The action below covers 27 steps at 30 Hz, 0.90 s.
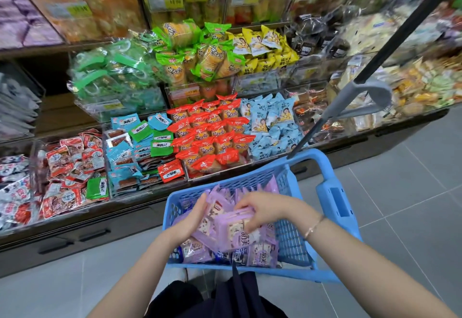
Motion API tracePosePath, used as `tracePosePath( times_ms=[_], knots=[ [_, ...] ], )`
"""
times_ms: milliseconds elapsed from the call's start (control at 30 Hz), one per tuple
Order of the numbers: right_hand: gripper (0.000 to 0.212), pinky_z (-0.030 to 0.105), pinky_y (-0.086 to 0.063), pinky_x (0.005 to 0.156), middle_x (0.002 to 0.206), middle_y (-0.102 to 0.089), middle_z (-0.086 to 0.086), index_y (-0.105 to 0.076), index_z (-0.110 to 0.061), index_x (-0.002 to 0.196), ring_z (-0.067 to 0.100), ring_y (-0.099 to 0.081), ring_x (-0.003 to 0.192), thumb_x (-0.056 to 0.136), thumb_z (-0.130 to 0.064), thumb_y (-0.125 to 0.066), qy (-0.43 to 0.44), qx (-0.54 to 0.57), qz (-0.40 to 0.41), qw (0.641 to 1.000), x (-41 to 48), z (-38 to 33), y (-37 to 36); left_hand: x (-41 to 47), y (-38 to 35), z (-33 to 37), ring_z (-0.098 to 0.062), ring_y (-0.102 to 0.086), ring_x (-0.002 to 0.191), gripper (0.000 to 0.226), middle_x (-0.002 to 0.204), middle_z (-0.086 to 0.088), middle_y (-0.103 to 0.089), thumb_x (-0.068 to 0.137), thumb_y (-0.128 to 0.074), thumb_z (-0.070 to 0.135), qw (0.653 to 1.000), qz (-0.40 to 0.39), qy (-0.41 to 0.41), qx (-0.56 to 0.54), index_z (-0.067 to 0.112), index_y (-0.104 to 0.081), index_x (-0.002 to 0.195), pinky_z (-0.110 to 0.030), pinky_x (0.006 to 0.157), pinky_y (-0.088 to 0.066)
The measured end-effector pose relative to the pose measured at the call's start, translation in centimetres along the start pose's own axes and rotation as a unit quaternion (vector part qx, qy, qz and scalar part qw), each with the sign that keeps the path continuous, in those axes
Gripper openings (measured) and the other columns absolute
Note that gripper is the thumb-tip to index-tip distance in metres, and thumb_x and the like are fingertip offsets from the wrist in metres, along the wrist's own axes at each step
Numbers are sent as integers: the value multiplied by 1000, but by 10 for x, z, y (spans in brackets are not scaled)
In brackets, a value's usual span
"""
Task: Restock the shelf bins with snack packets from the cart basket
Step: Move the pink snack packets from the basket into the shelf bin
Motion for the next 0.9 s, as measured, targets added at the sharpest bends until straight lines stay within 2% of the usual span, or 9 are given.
tracePosePath(
  times_ms=[100, 167, 300, 467, 567, 667, 767, 833, 900],
  knots=[
    [63, 38, -50, 83, 111, -49, 0, -49, -15, 120, 21, -54, 95, 66, -22, -81, -4, -64, 26, 998, 17, -19, 14, -5, -19, 13, -2, -11, 143, 73, 152, 28, -7, 73, -31, 87, 996, -70, 1, 60, 58, -19, 139, -34, 118, -11],
    [70, 36, -50, 80, 107, -43, -2, -43, -18, 118, 21, -53, 94, 61, -20, -84, 15, -2, 71, 997, 26, -26, 17, -2, -23, 9, -11, -2, 147, 105, 157, 17, -3, 60, -47, 88, 985, -79, 26, 153, 44, -12, 148, -39, 117, -11],
    [81, 21, -44, 83, 112, -38, -8, -40, -26, 126, 9, -46, 100, 59, -26, -86, 52, 112, 129, 984, 34, -26, 15, -3, -28, -3, 6, -41, 123, 79, 133, 26, -37, 70, -74, 41, 997, -73, 24, 24, 35, -29, 134, -19, 102, -33],
    [60, 13, -41, 85, 116, -45, -11, -47, -22, 127, 6, -48, 106, 77, -39, -74, -4, 231, 213, 949, 42, 16, -5, -5, -18, -30, -7, -62, 110, 78, 119, 7, -67, 57, -81, 41, 992, 3, 13, -124, 24, -51, 127, -20, 88, -47],
    [36, 28, -46, 95, 115, -57, -5, -54, -18, 117, 12, -56, 107, 88, -39, -61, -145, 423, 250, 859, 39, 79, -46, -12, 1, -54, -15, -64, 110, 88, 118, 4, -68, 57, -87, 35, 981, 66, 27, -181, 21, -47, 134, -35, 98, -48],
    [31, 37, -48, 82, 98, -63, 11, -56, -5, 112, 24, -63, 88, 95, -31, -53, -305, 608, 256, 687, 25, 133, -113, -23, 18, -85, -26, -65, 109, 90, 119, -5, -68, 51, -85, 34, 961, 132, 41, -240, 15, -50, 132, -44, 101, -46],
    [36, 39, -48, 89, 116, -61, 29, -53, -2, 125, 38, -62, 104, 96, -23, -51, -359, 698, 227, 576, 22, 157, -166, -34, 28, -108, -23, -70, 95, 71, 108, -5, -72, 62, -79, 24, 942, 186, 59, -272, 10, -55, 127, -36, 80, -55],
    [40, 32, -50, 65, 64, -61, 19, -48, -5, 134, 28, -60, 61, 98, -24, -48, -370, 736, 215, 524, 25, 162, -184, -40, 30, -119, -20, -72, 85, 59, 102, -4, -74, 70, -69, 21, 933, 206, 73, -285, 9, -55, 126, -32, 70, -54],
    [41, 23, -31, 50, 52, -30, 3, -49, -7, 133, 15, -28, 47, 94, -18, -53, -374, 751, 221, 497, 34, 168, -189, -43, 31, -125, -21, -72, 85, 54, 102, -5, -74, 74, -66, 18, 928, 219, 82, -289, 9, -54, 126, -31, 69, -54]
  ],
)
Point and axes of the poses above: each hand's wrist, its own x-axis towards the middle knuckle, its own y-axis out of the back of the hand, z = x × y, the point moved 6 cm from there along x, towards the middle knuckle
